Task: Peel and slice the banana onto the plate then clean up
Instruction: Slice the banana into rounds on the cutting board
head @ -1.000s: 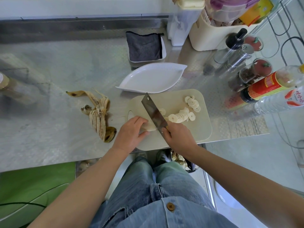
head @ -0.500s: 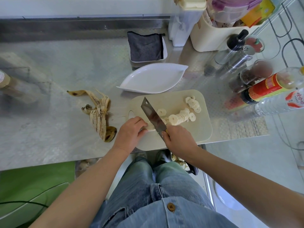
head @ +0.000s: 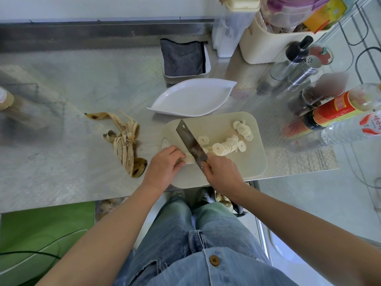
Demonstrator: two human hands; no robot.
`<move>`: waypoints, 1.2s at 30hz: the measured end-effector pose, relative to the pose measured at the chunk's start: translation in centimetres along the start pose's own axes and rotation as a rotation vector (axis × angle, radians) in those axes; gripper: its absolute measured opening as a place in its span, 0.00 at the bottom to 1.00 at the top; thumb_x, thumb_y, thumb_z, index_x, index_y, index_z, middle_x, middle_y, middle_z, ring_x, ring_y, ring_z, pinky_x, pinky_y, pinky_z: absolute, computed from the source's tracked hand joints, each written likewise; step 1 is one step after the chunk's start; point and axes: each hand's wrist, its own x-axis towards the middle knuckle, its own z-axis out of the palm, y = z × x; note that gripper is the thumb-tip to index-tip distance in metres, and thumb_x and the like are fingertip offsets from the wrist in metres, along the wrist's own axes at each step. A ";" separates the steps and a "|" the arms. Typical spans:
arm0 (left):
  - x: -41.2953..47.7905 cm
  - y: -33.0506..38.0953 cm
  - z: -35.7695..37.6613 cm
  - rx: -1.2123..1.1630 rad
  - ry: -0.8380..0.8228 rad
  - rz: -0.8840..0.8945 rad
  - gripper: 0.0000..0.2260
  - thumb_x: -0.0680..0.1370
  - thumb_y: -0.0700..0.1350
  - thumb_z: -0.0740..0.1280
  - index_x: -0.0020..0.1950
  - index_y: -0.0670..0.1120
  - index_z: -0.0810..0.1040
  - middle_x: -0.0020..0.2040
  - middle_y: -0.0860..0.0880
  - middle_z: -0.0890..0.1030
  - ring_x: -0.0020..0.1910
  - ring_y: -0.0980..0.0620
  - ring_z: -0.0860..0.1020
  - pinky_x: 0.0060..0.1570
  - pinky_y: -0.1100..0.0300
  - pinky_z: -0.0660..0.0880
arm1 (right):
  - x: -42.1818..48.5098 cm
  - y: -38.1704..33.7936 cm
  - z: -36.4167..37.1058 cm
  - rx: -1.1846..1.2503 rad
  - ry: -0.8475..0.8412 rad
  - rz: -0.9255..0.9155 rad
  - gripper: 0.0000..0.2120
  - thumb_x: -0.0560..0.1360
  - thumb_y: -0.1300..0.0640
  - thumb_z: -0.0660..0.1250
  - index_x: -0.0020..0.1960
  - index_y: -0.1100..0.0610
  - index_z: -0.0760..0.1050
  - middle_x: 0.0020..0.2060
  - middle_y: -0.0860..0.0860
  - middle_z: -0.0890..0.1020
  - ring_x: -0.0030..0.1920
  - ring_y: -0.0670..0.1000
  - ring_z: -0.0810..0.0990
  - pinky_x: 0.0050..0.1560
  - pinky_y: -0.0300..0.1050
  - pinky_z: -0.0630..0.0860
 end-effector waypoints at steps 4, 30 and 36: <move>-0.1 -0.1 0.1 -0.003 0.008 -0.009 0.07 0.69 0.38 0.76 0.44 0.42 0.81 0.44 0.46 0.80 0.40 0.46 0.79 0.40 0.54 0.79 | -0.5 0.5 -0.7 0.039 0.057 -0.022 0.09 0.79 0.54 0.56 0.41 0.56 0.66 0.29 0.51 0.70 0.32 0.55 0.71 0.33 0.45 0.62; 0.0 0.1 0.1 0.000 0.010 -0.012 0.07 0.69 0.38 0.76 0.45 0.42 0.81 0.44 0.47 0.80 0.40 0.47 0.79 0.40 0.56 0.78 | 0.3 -0.1 0.4 0.012 0.016 -0.016 0.09 0.80 0.54 0.55 0.45 0.57 0.68 0.34 0.52 0.72 0.34 0.55 0.71 0.35 0.46 0.64; 0.0 0.4 0.5 0.007 0.000 -0.001 0.07 0.68 0.38 0.76 0.44 0.42 0.81 0.43 0.47 0.80 0.39 0.46 0.79 0.38 0.54 0.78 | -0.4 0.7 -0.8 0.014 0.066 -0.041 0.09 0.79 0.54 0.56 0.44 0.57 0.70 0.30 0.52 0.72 0.33 0.56 0.72 0.33 0.46 0.65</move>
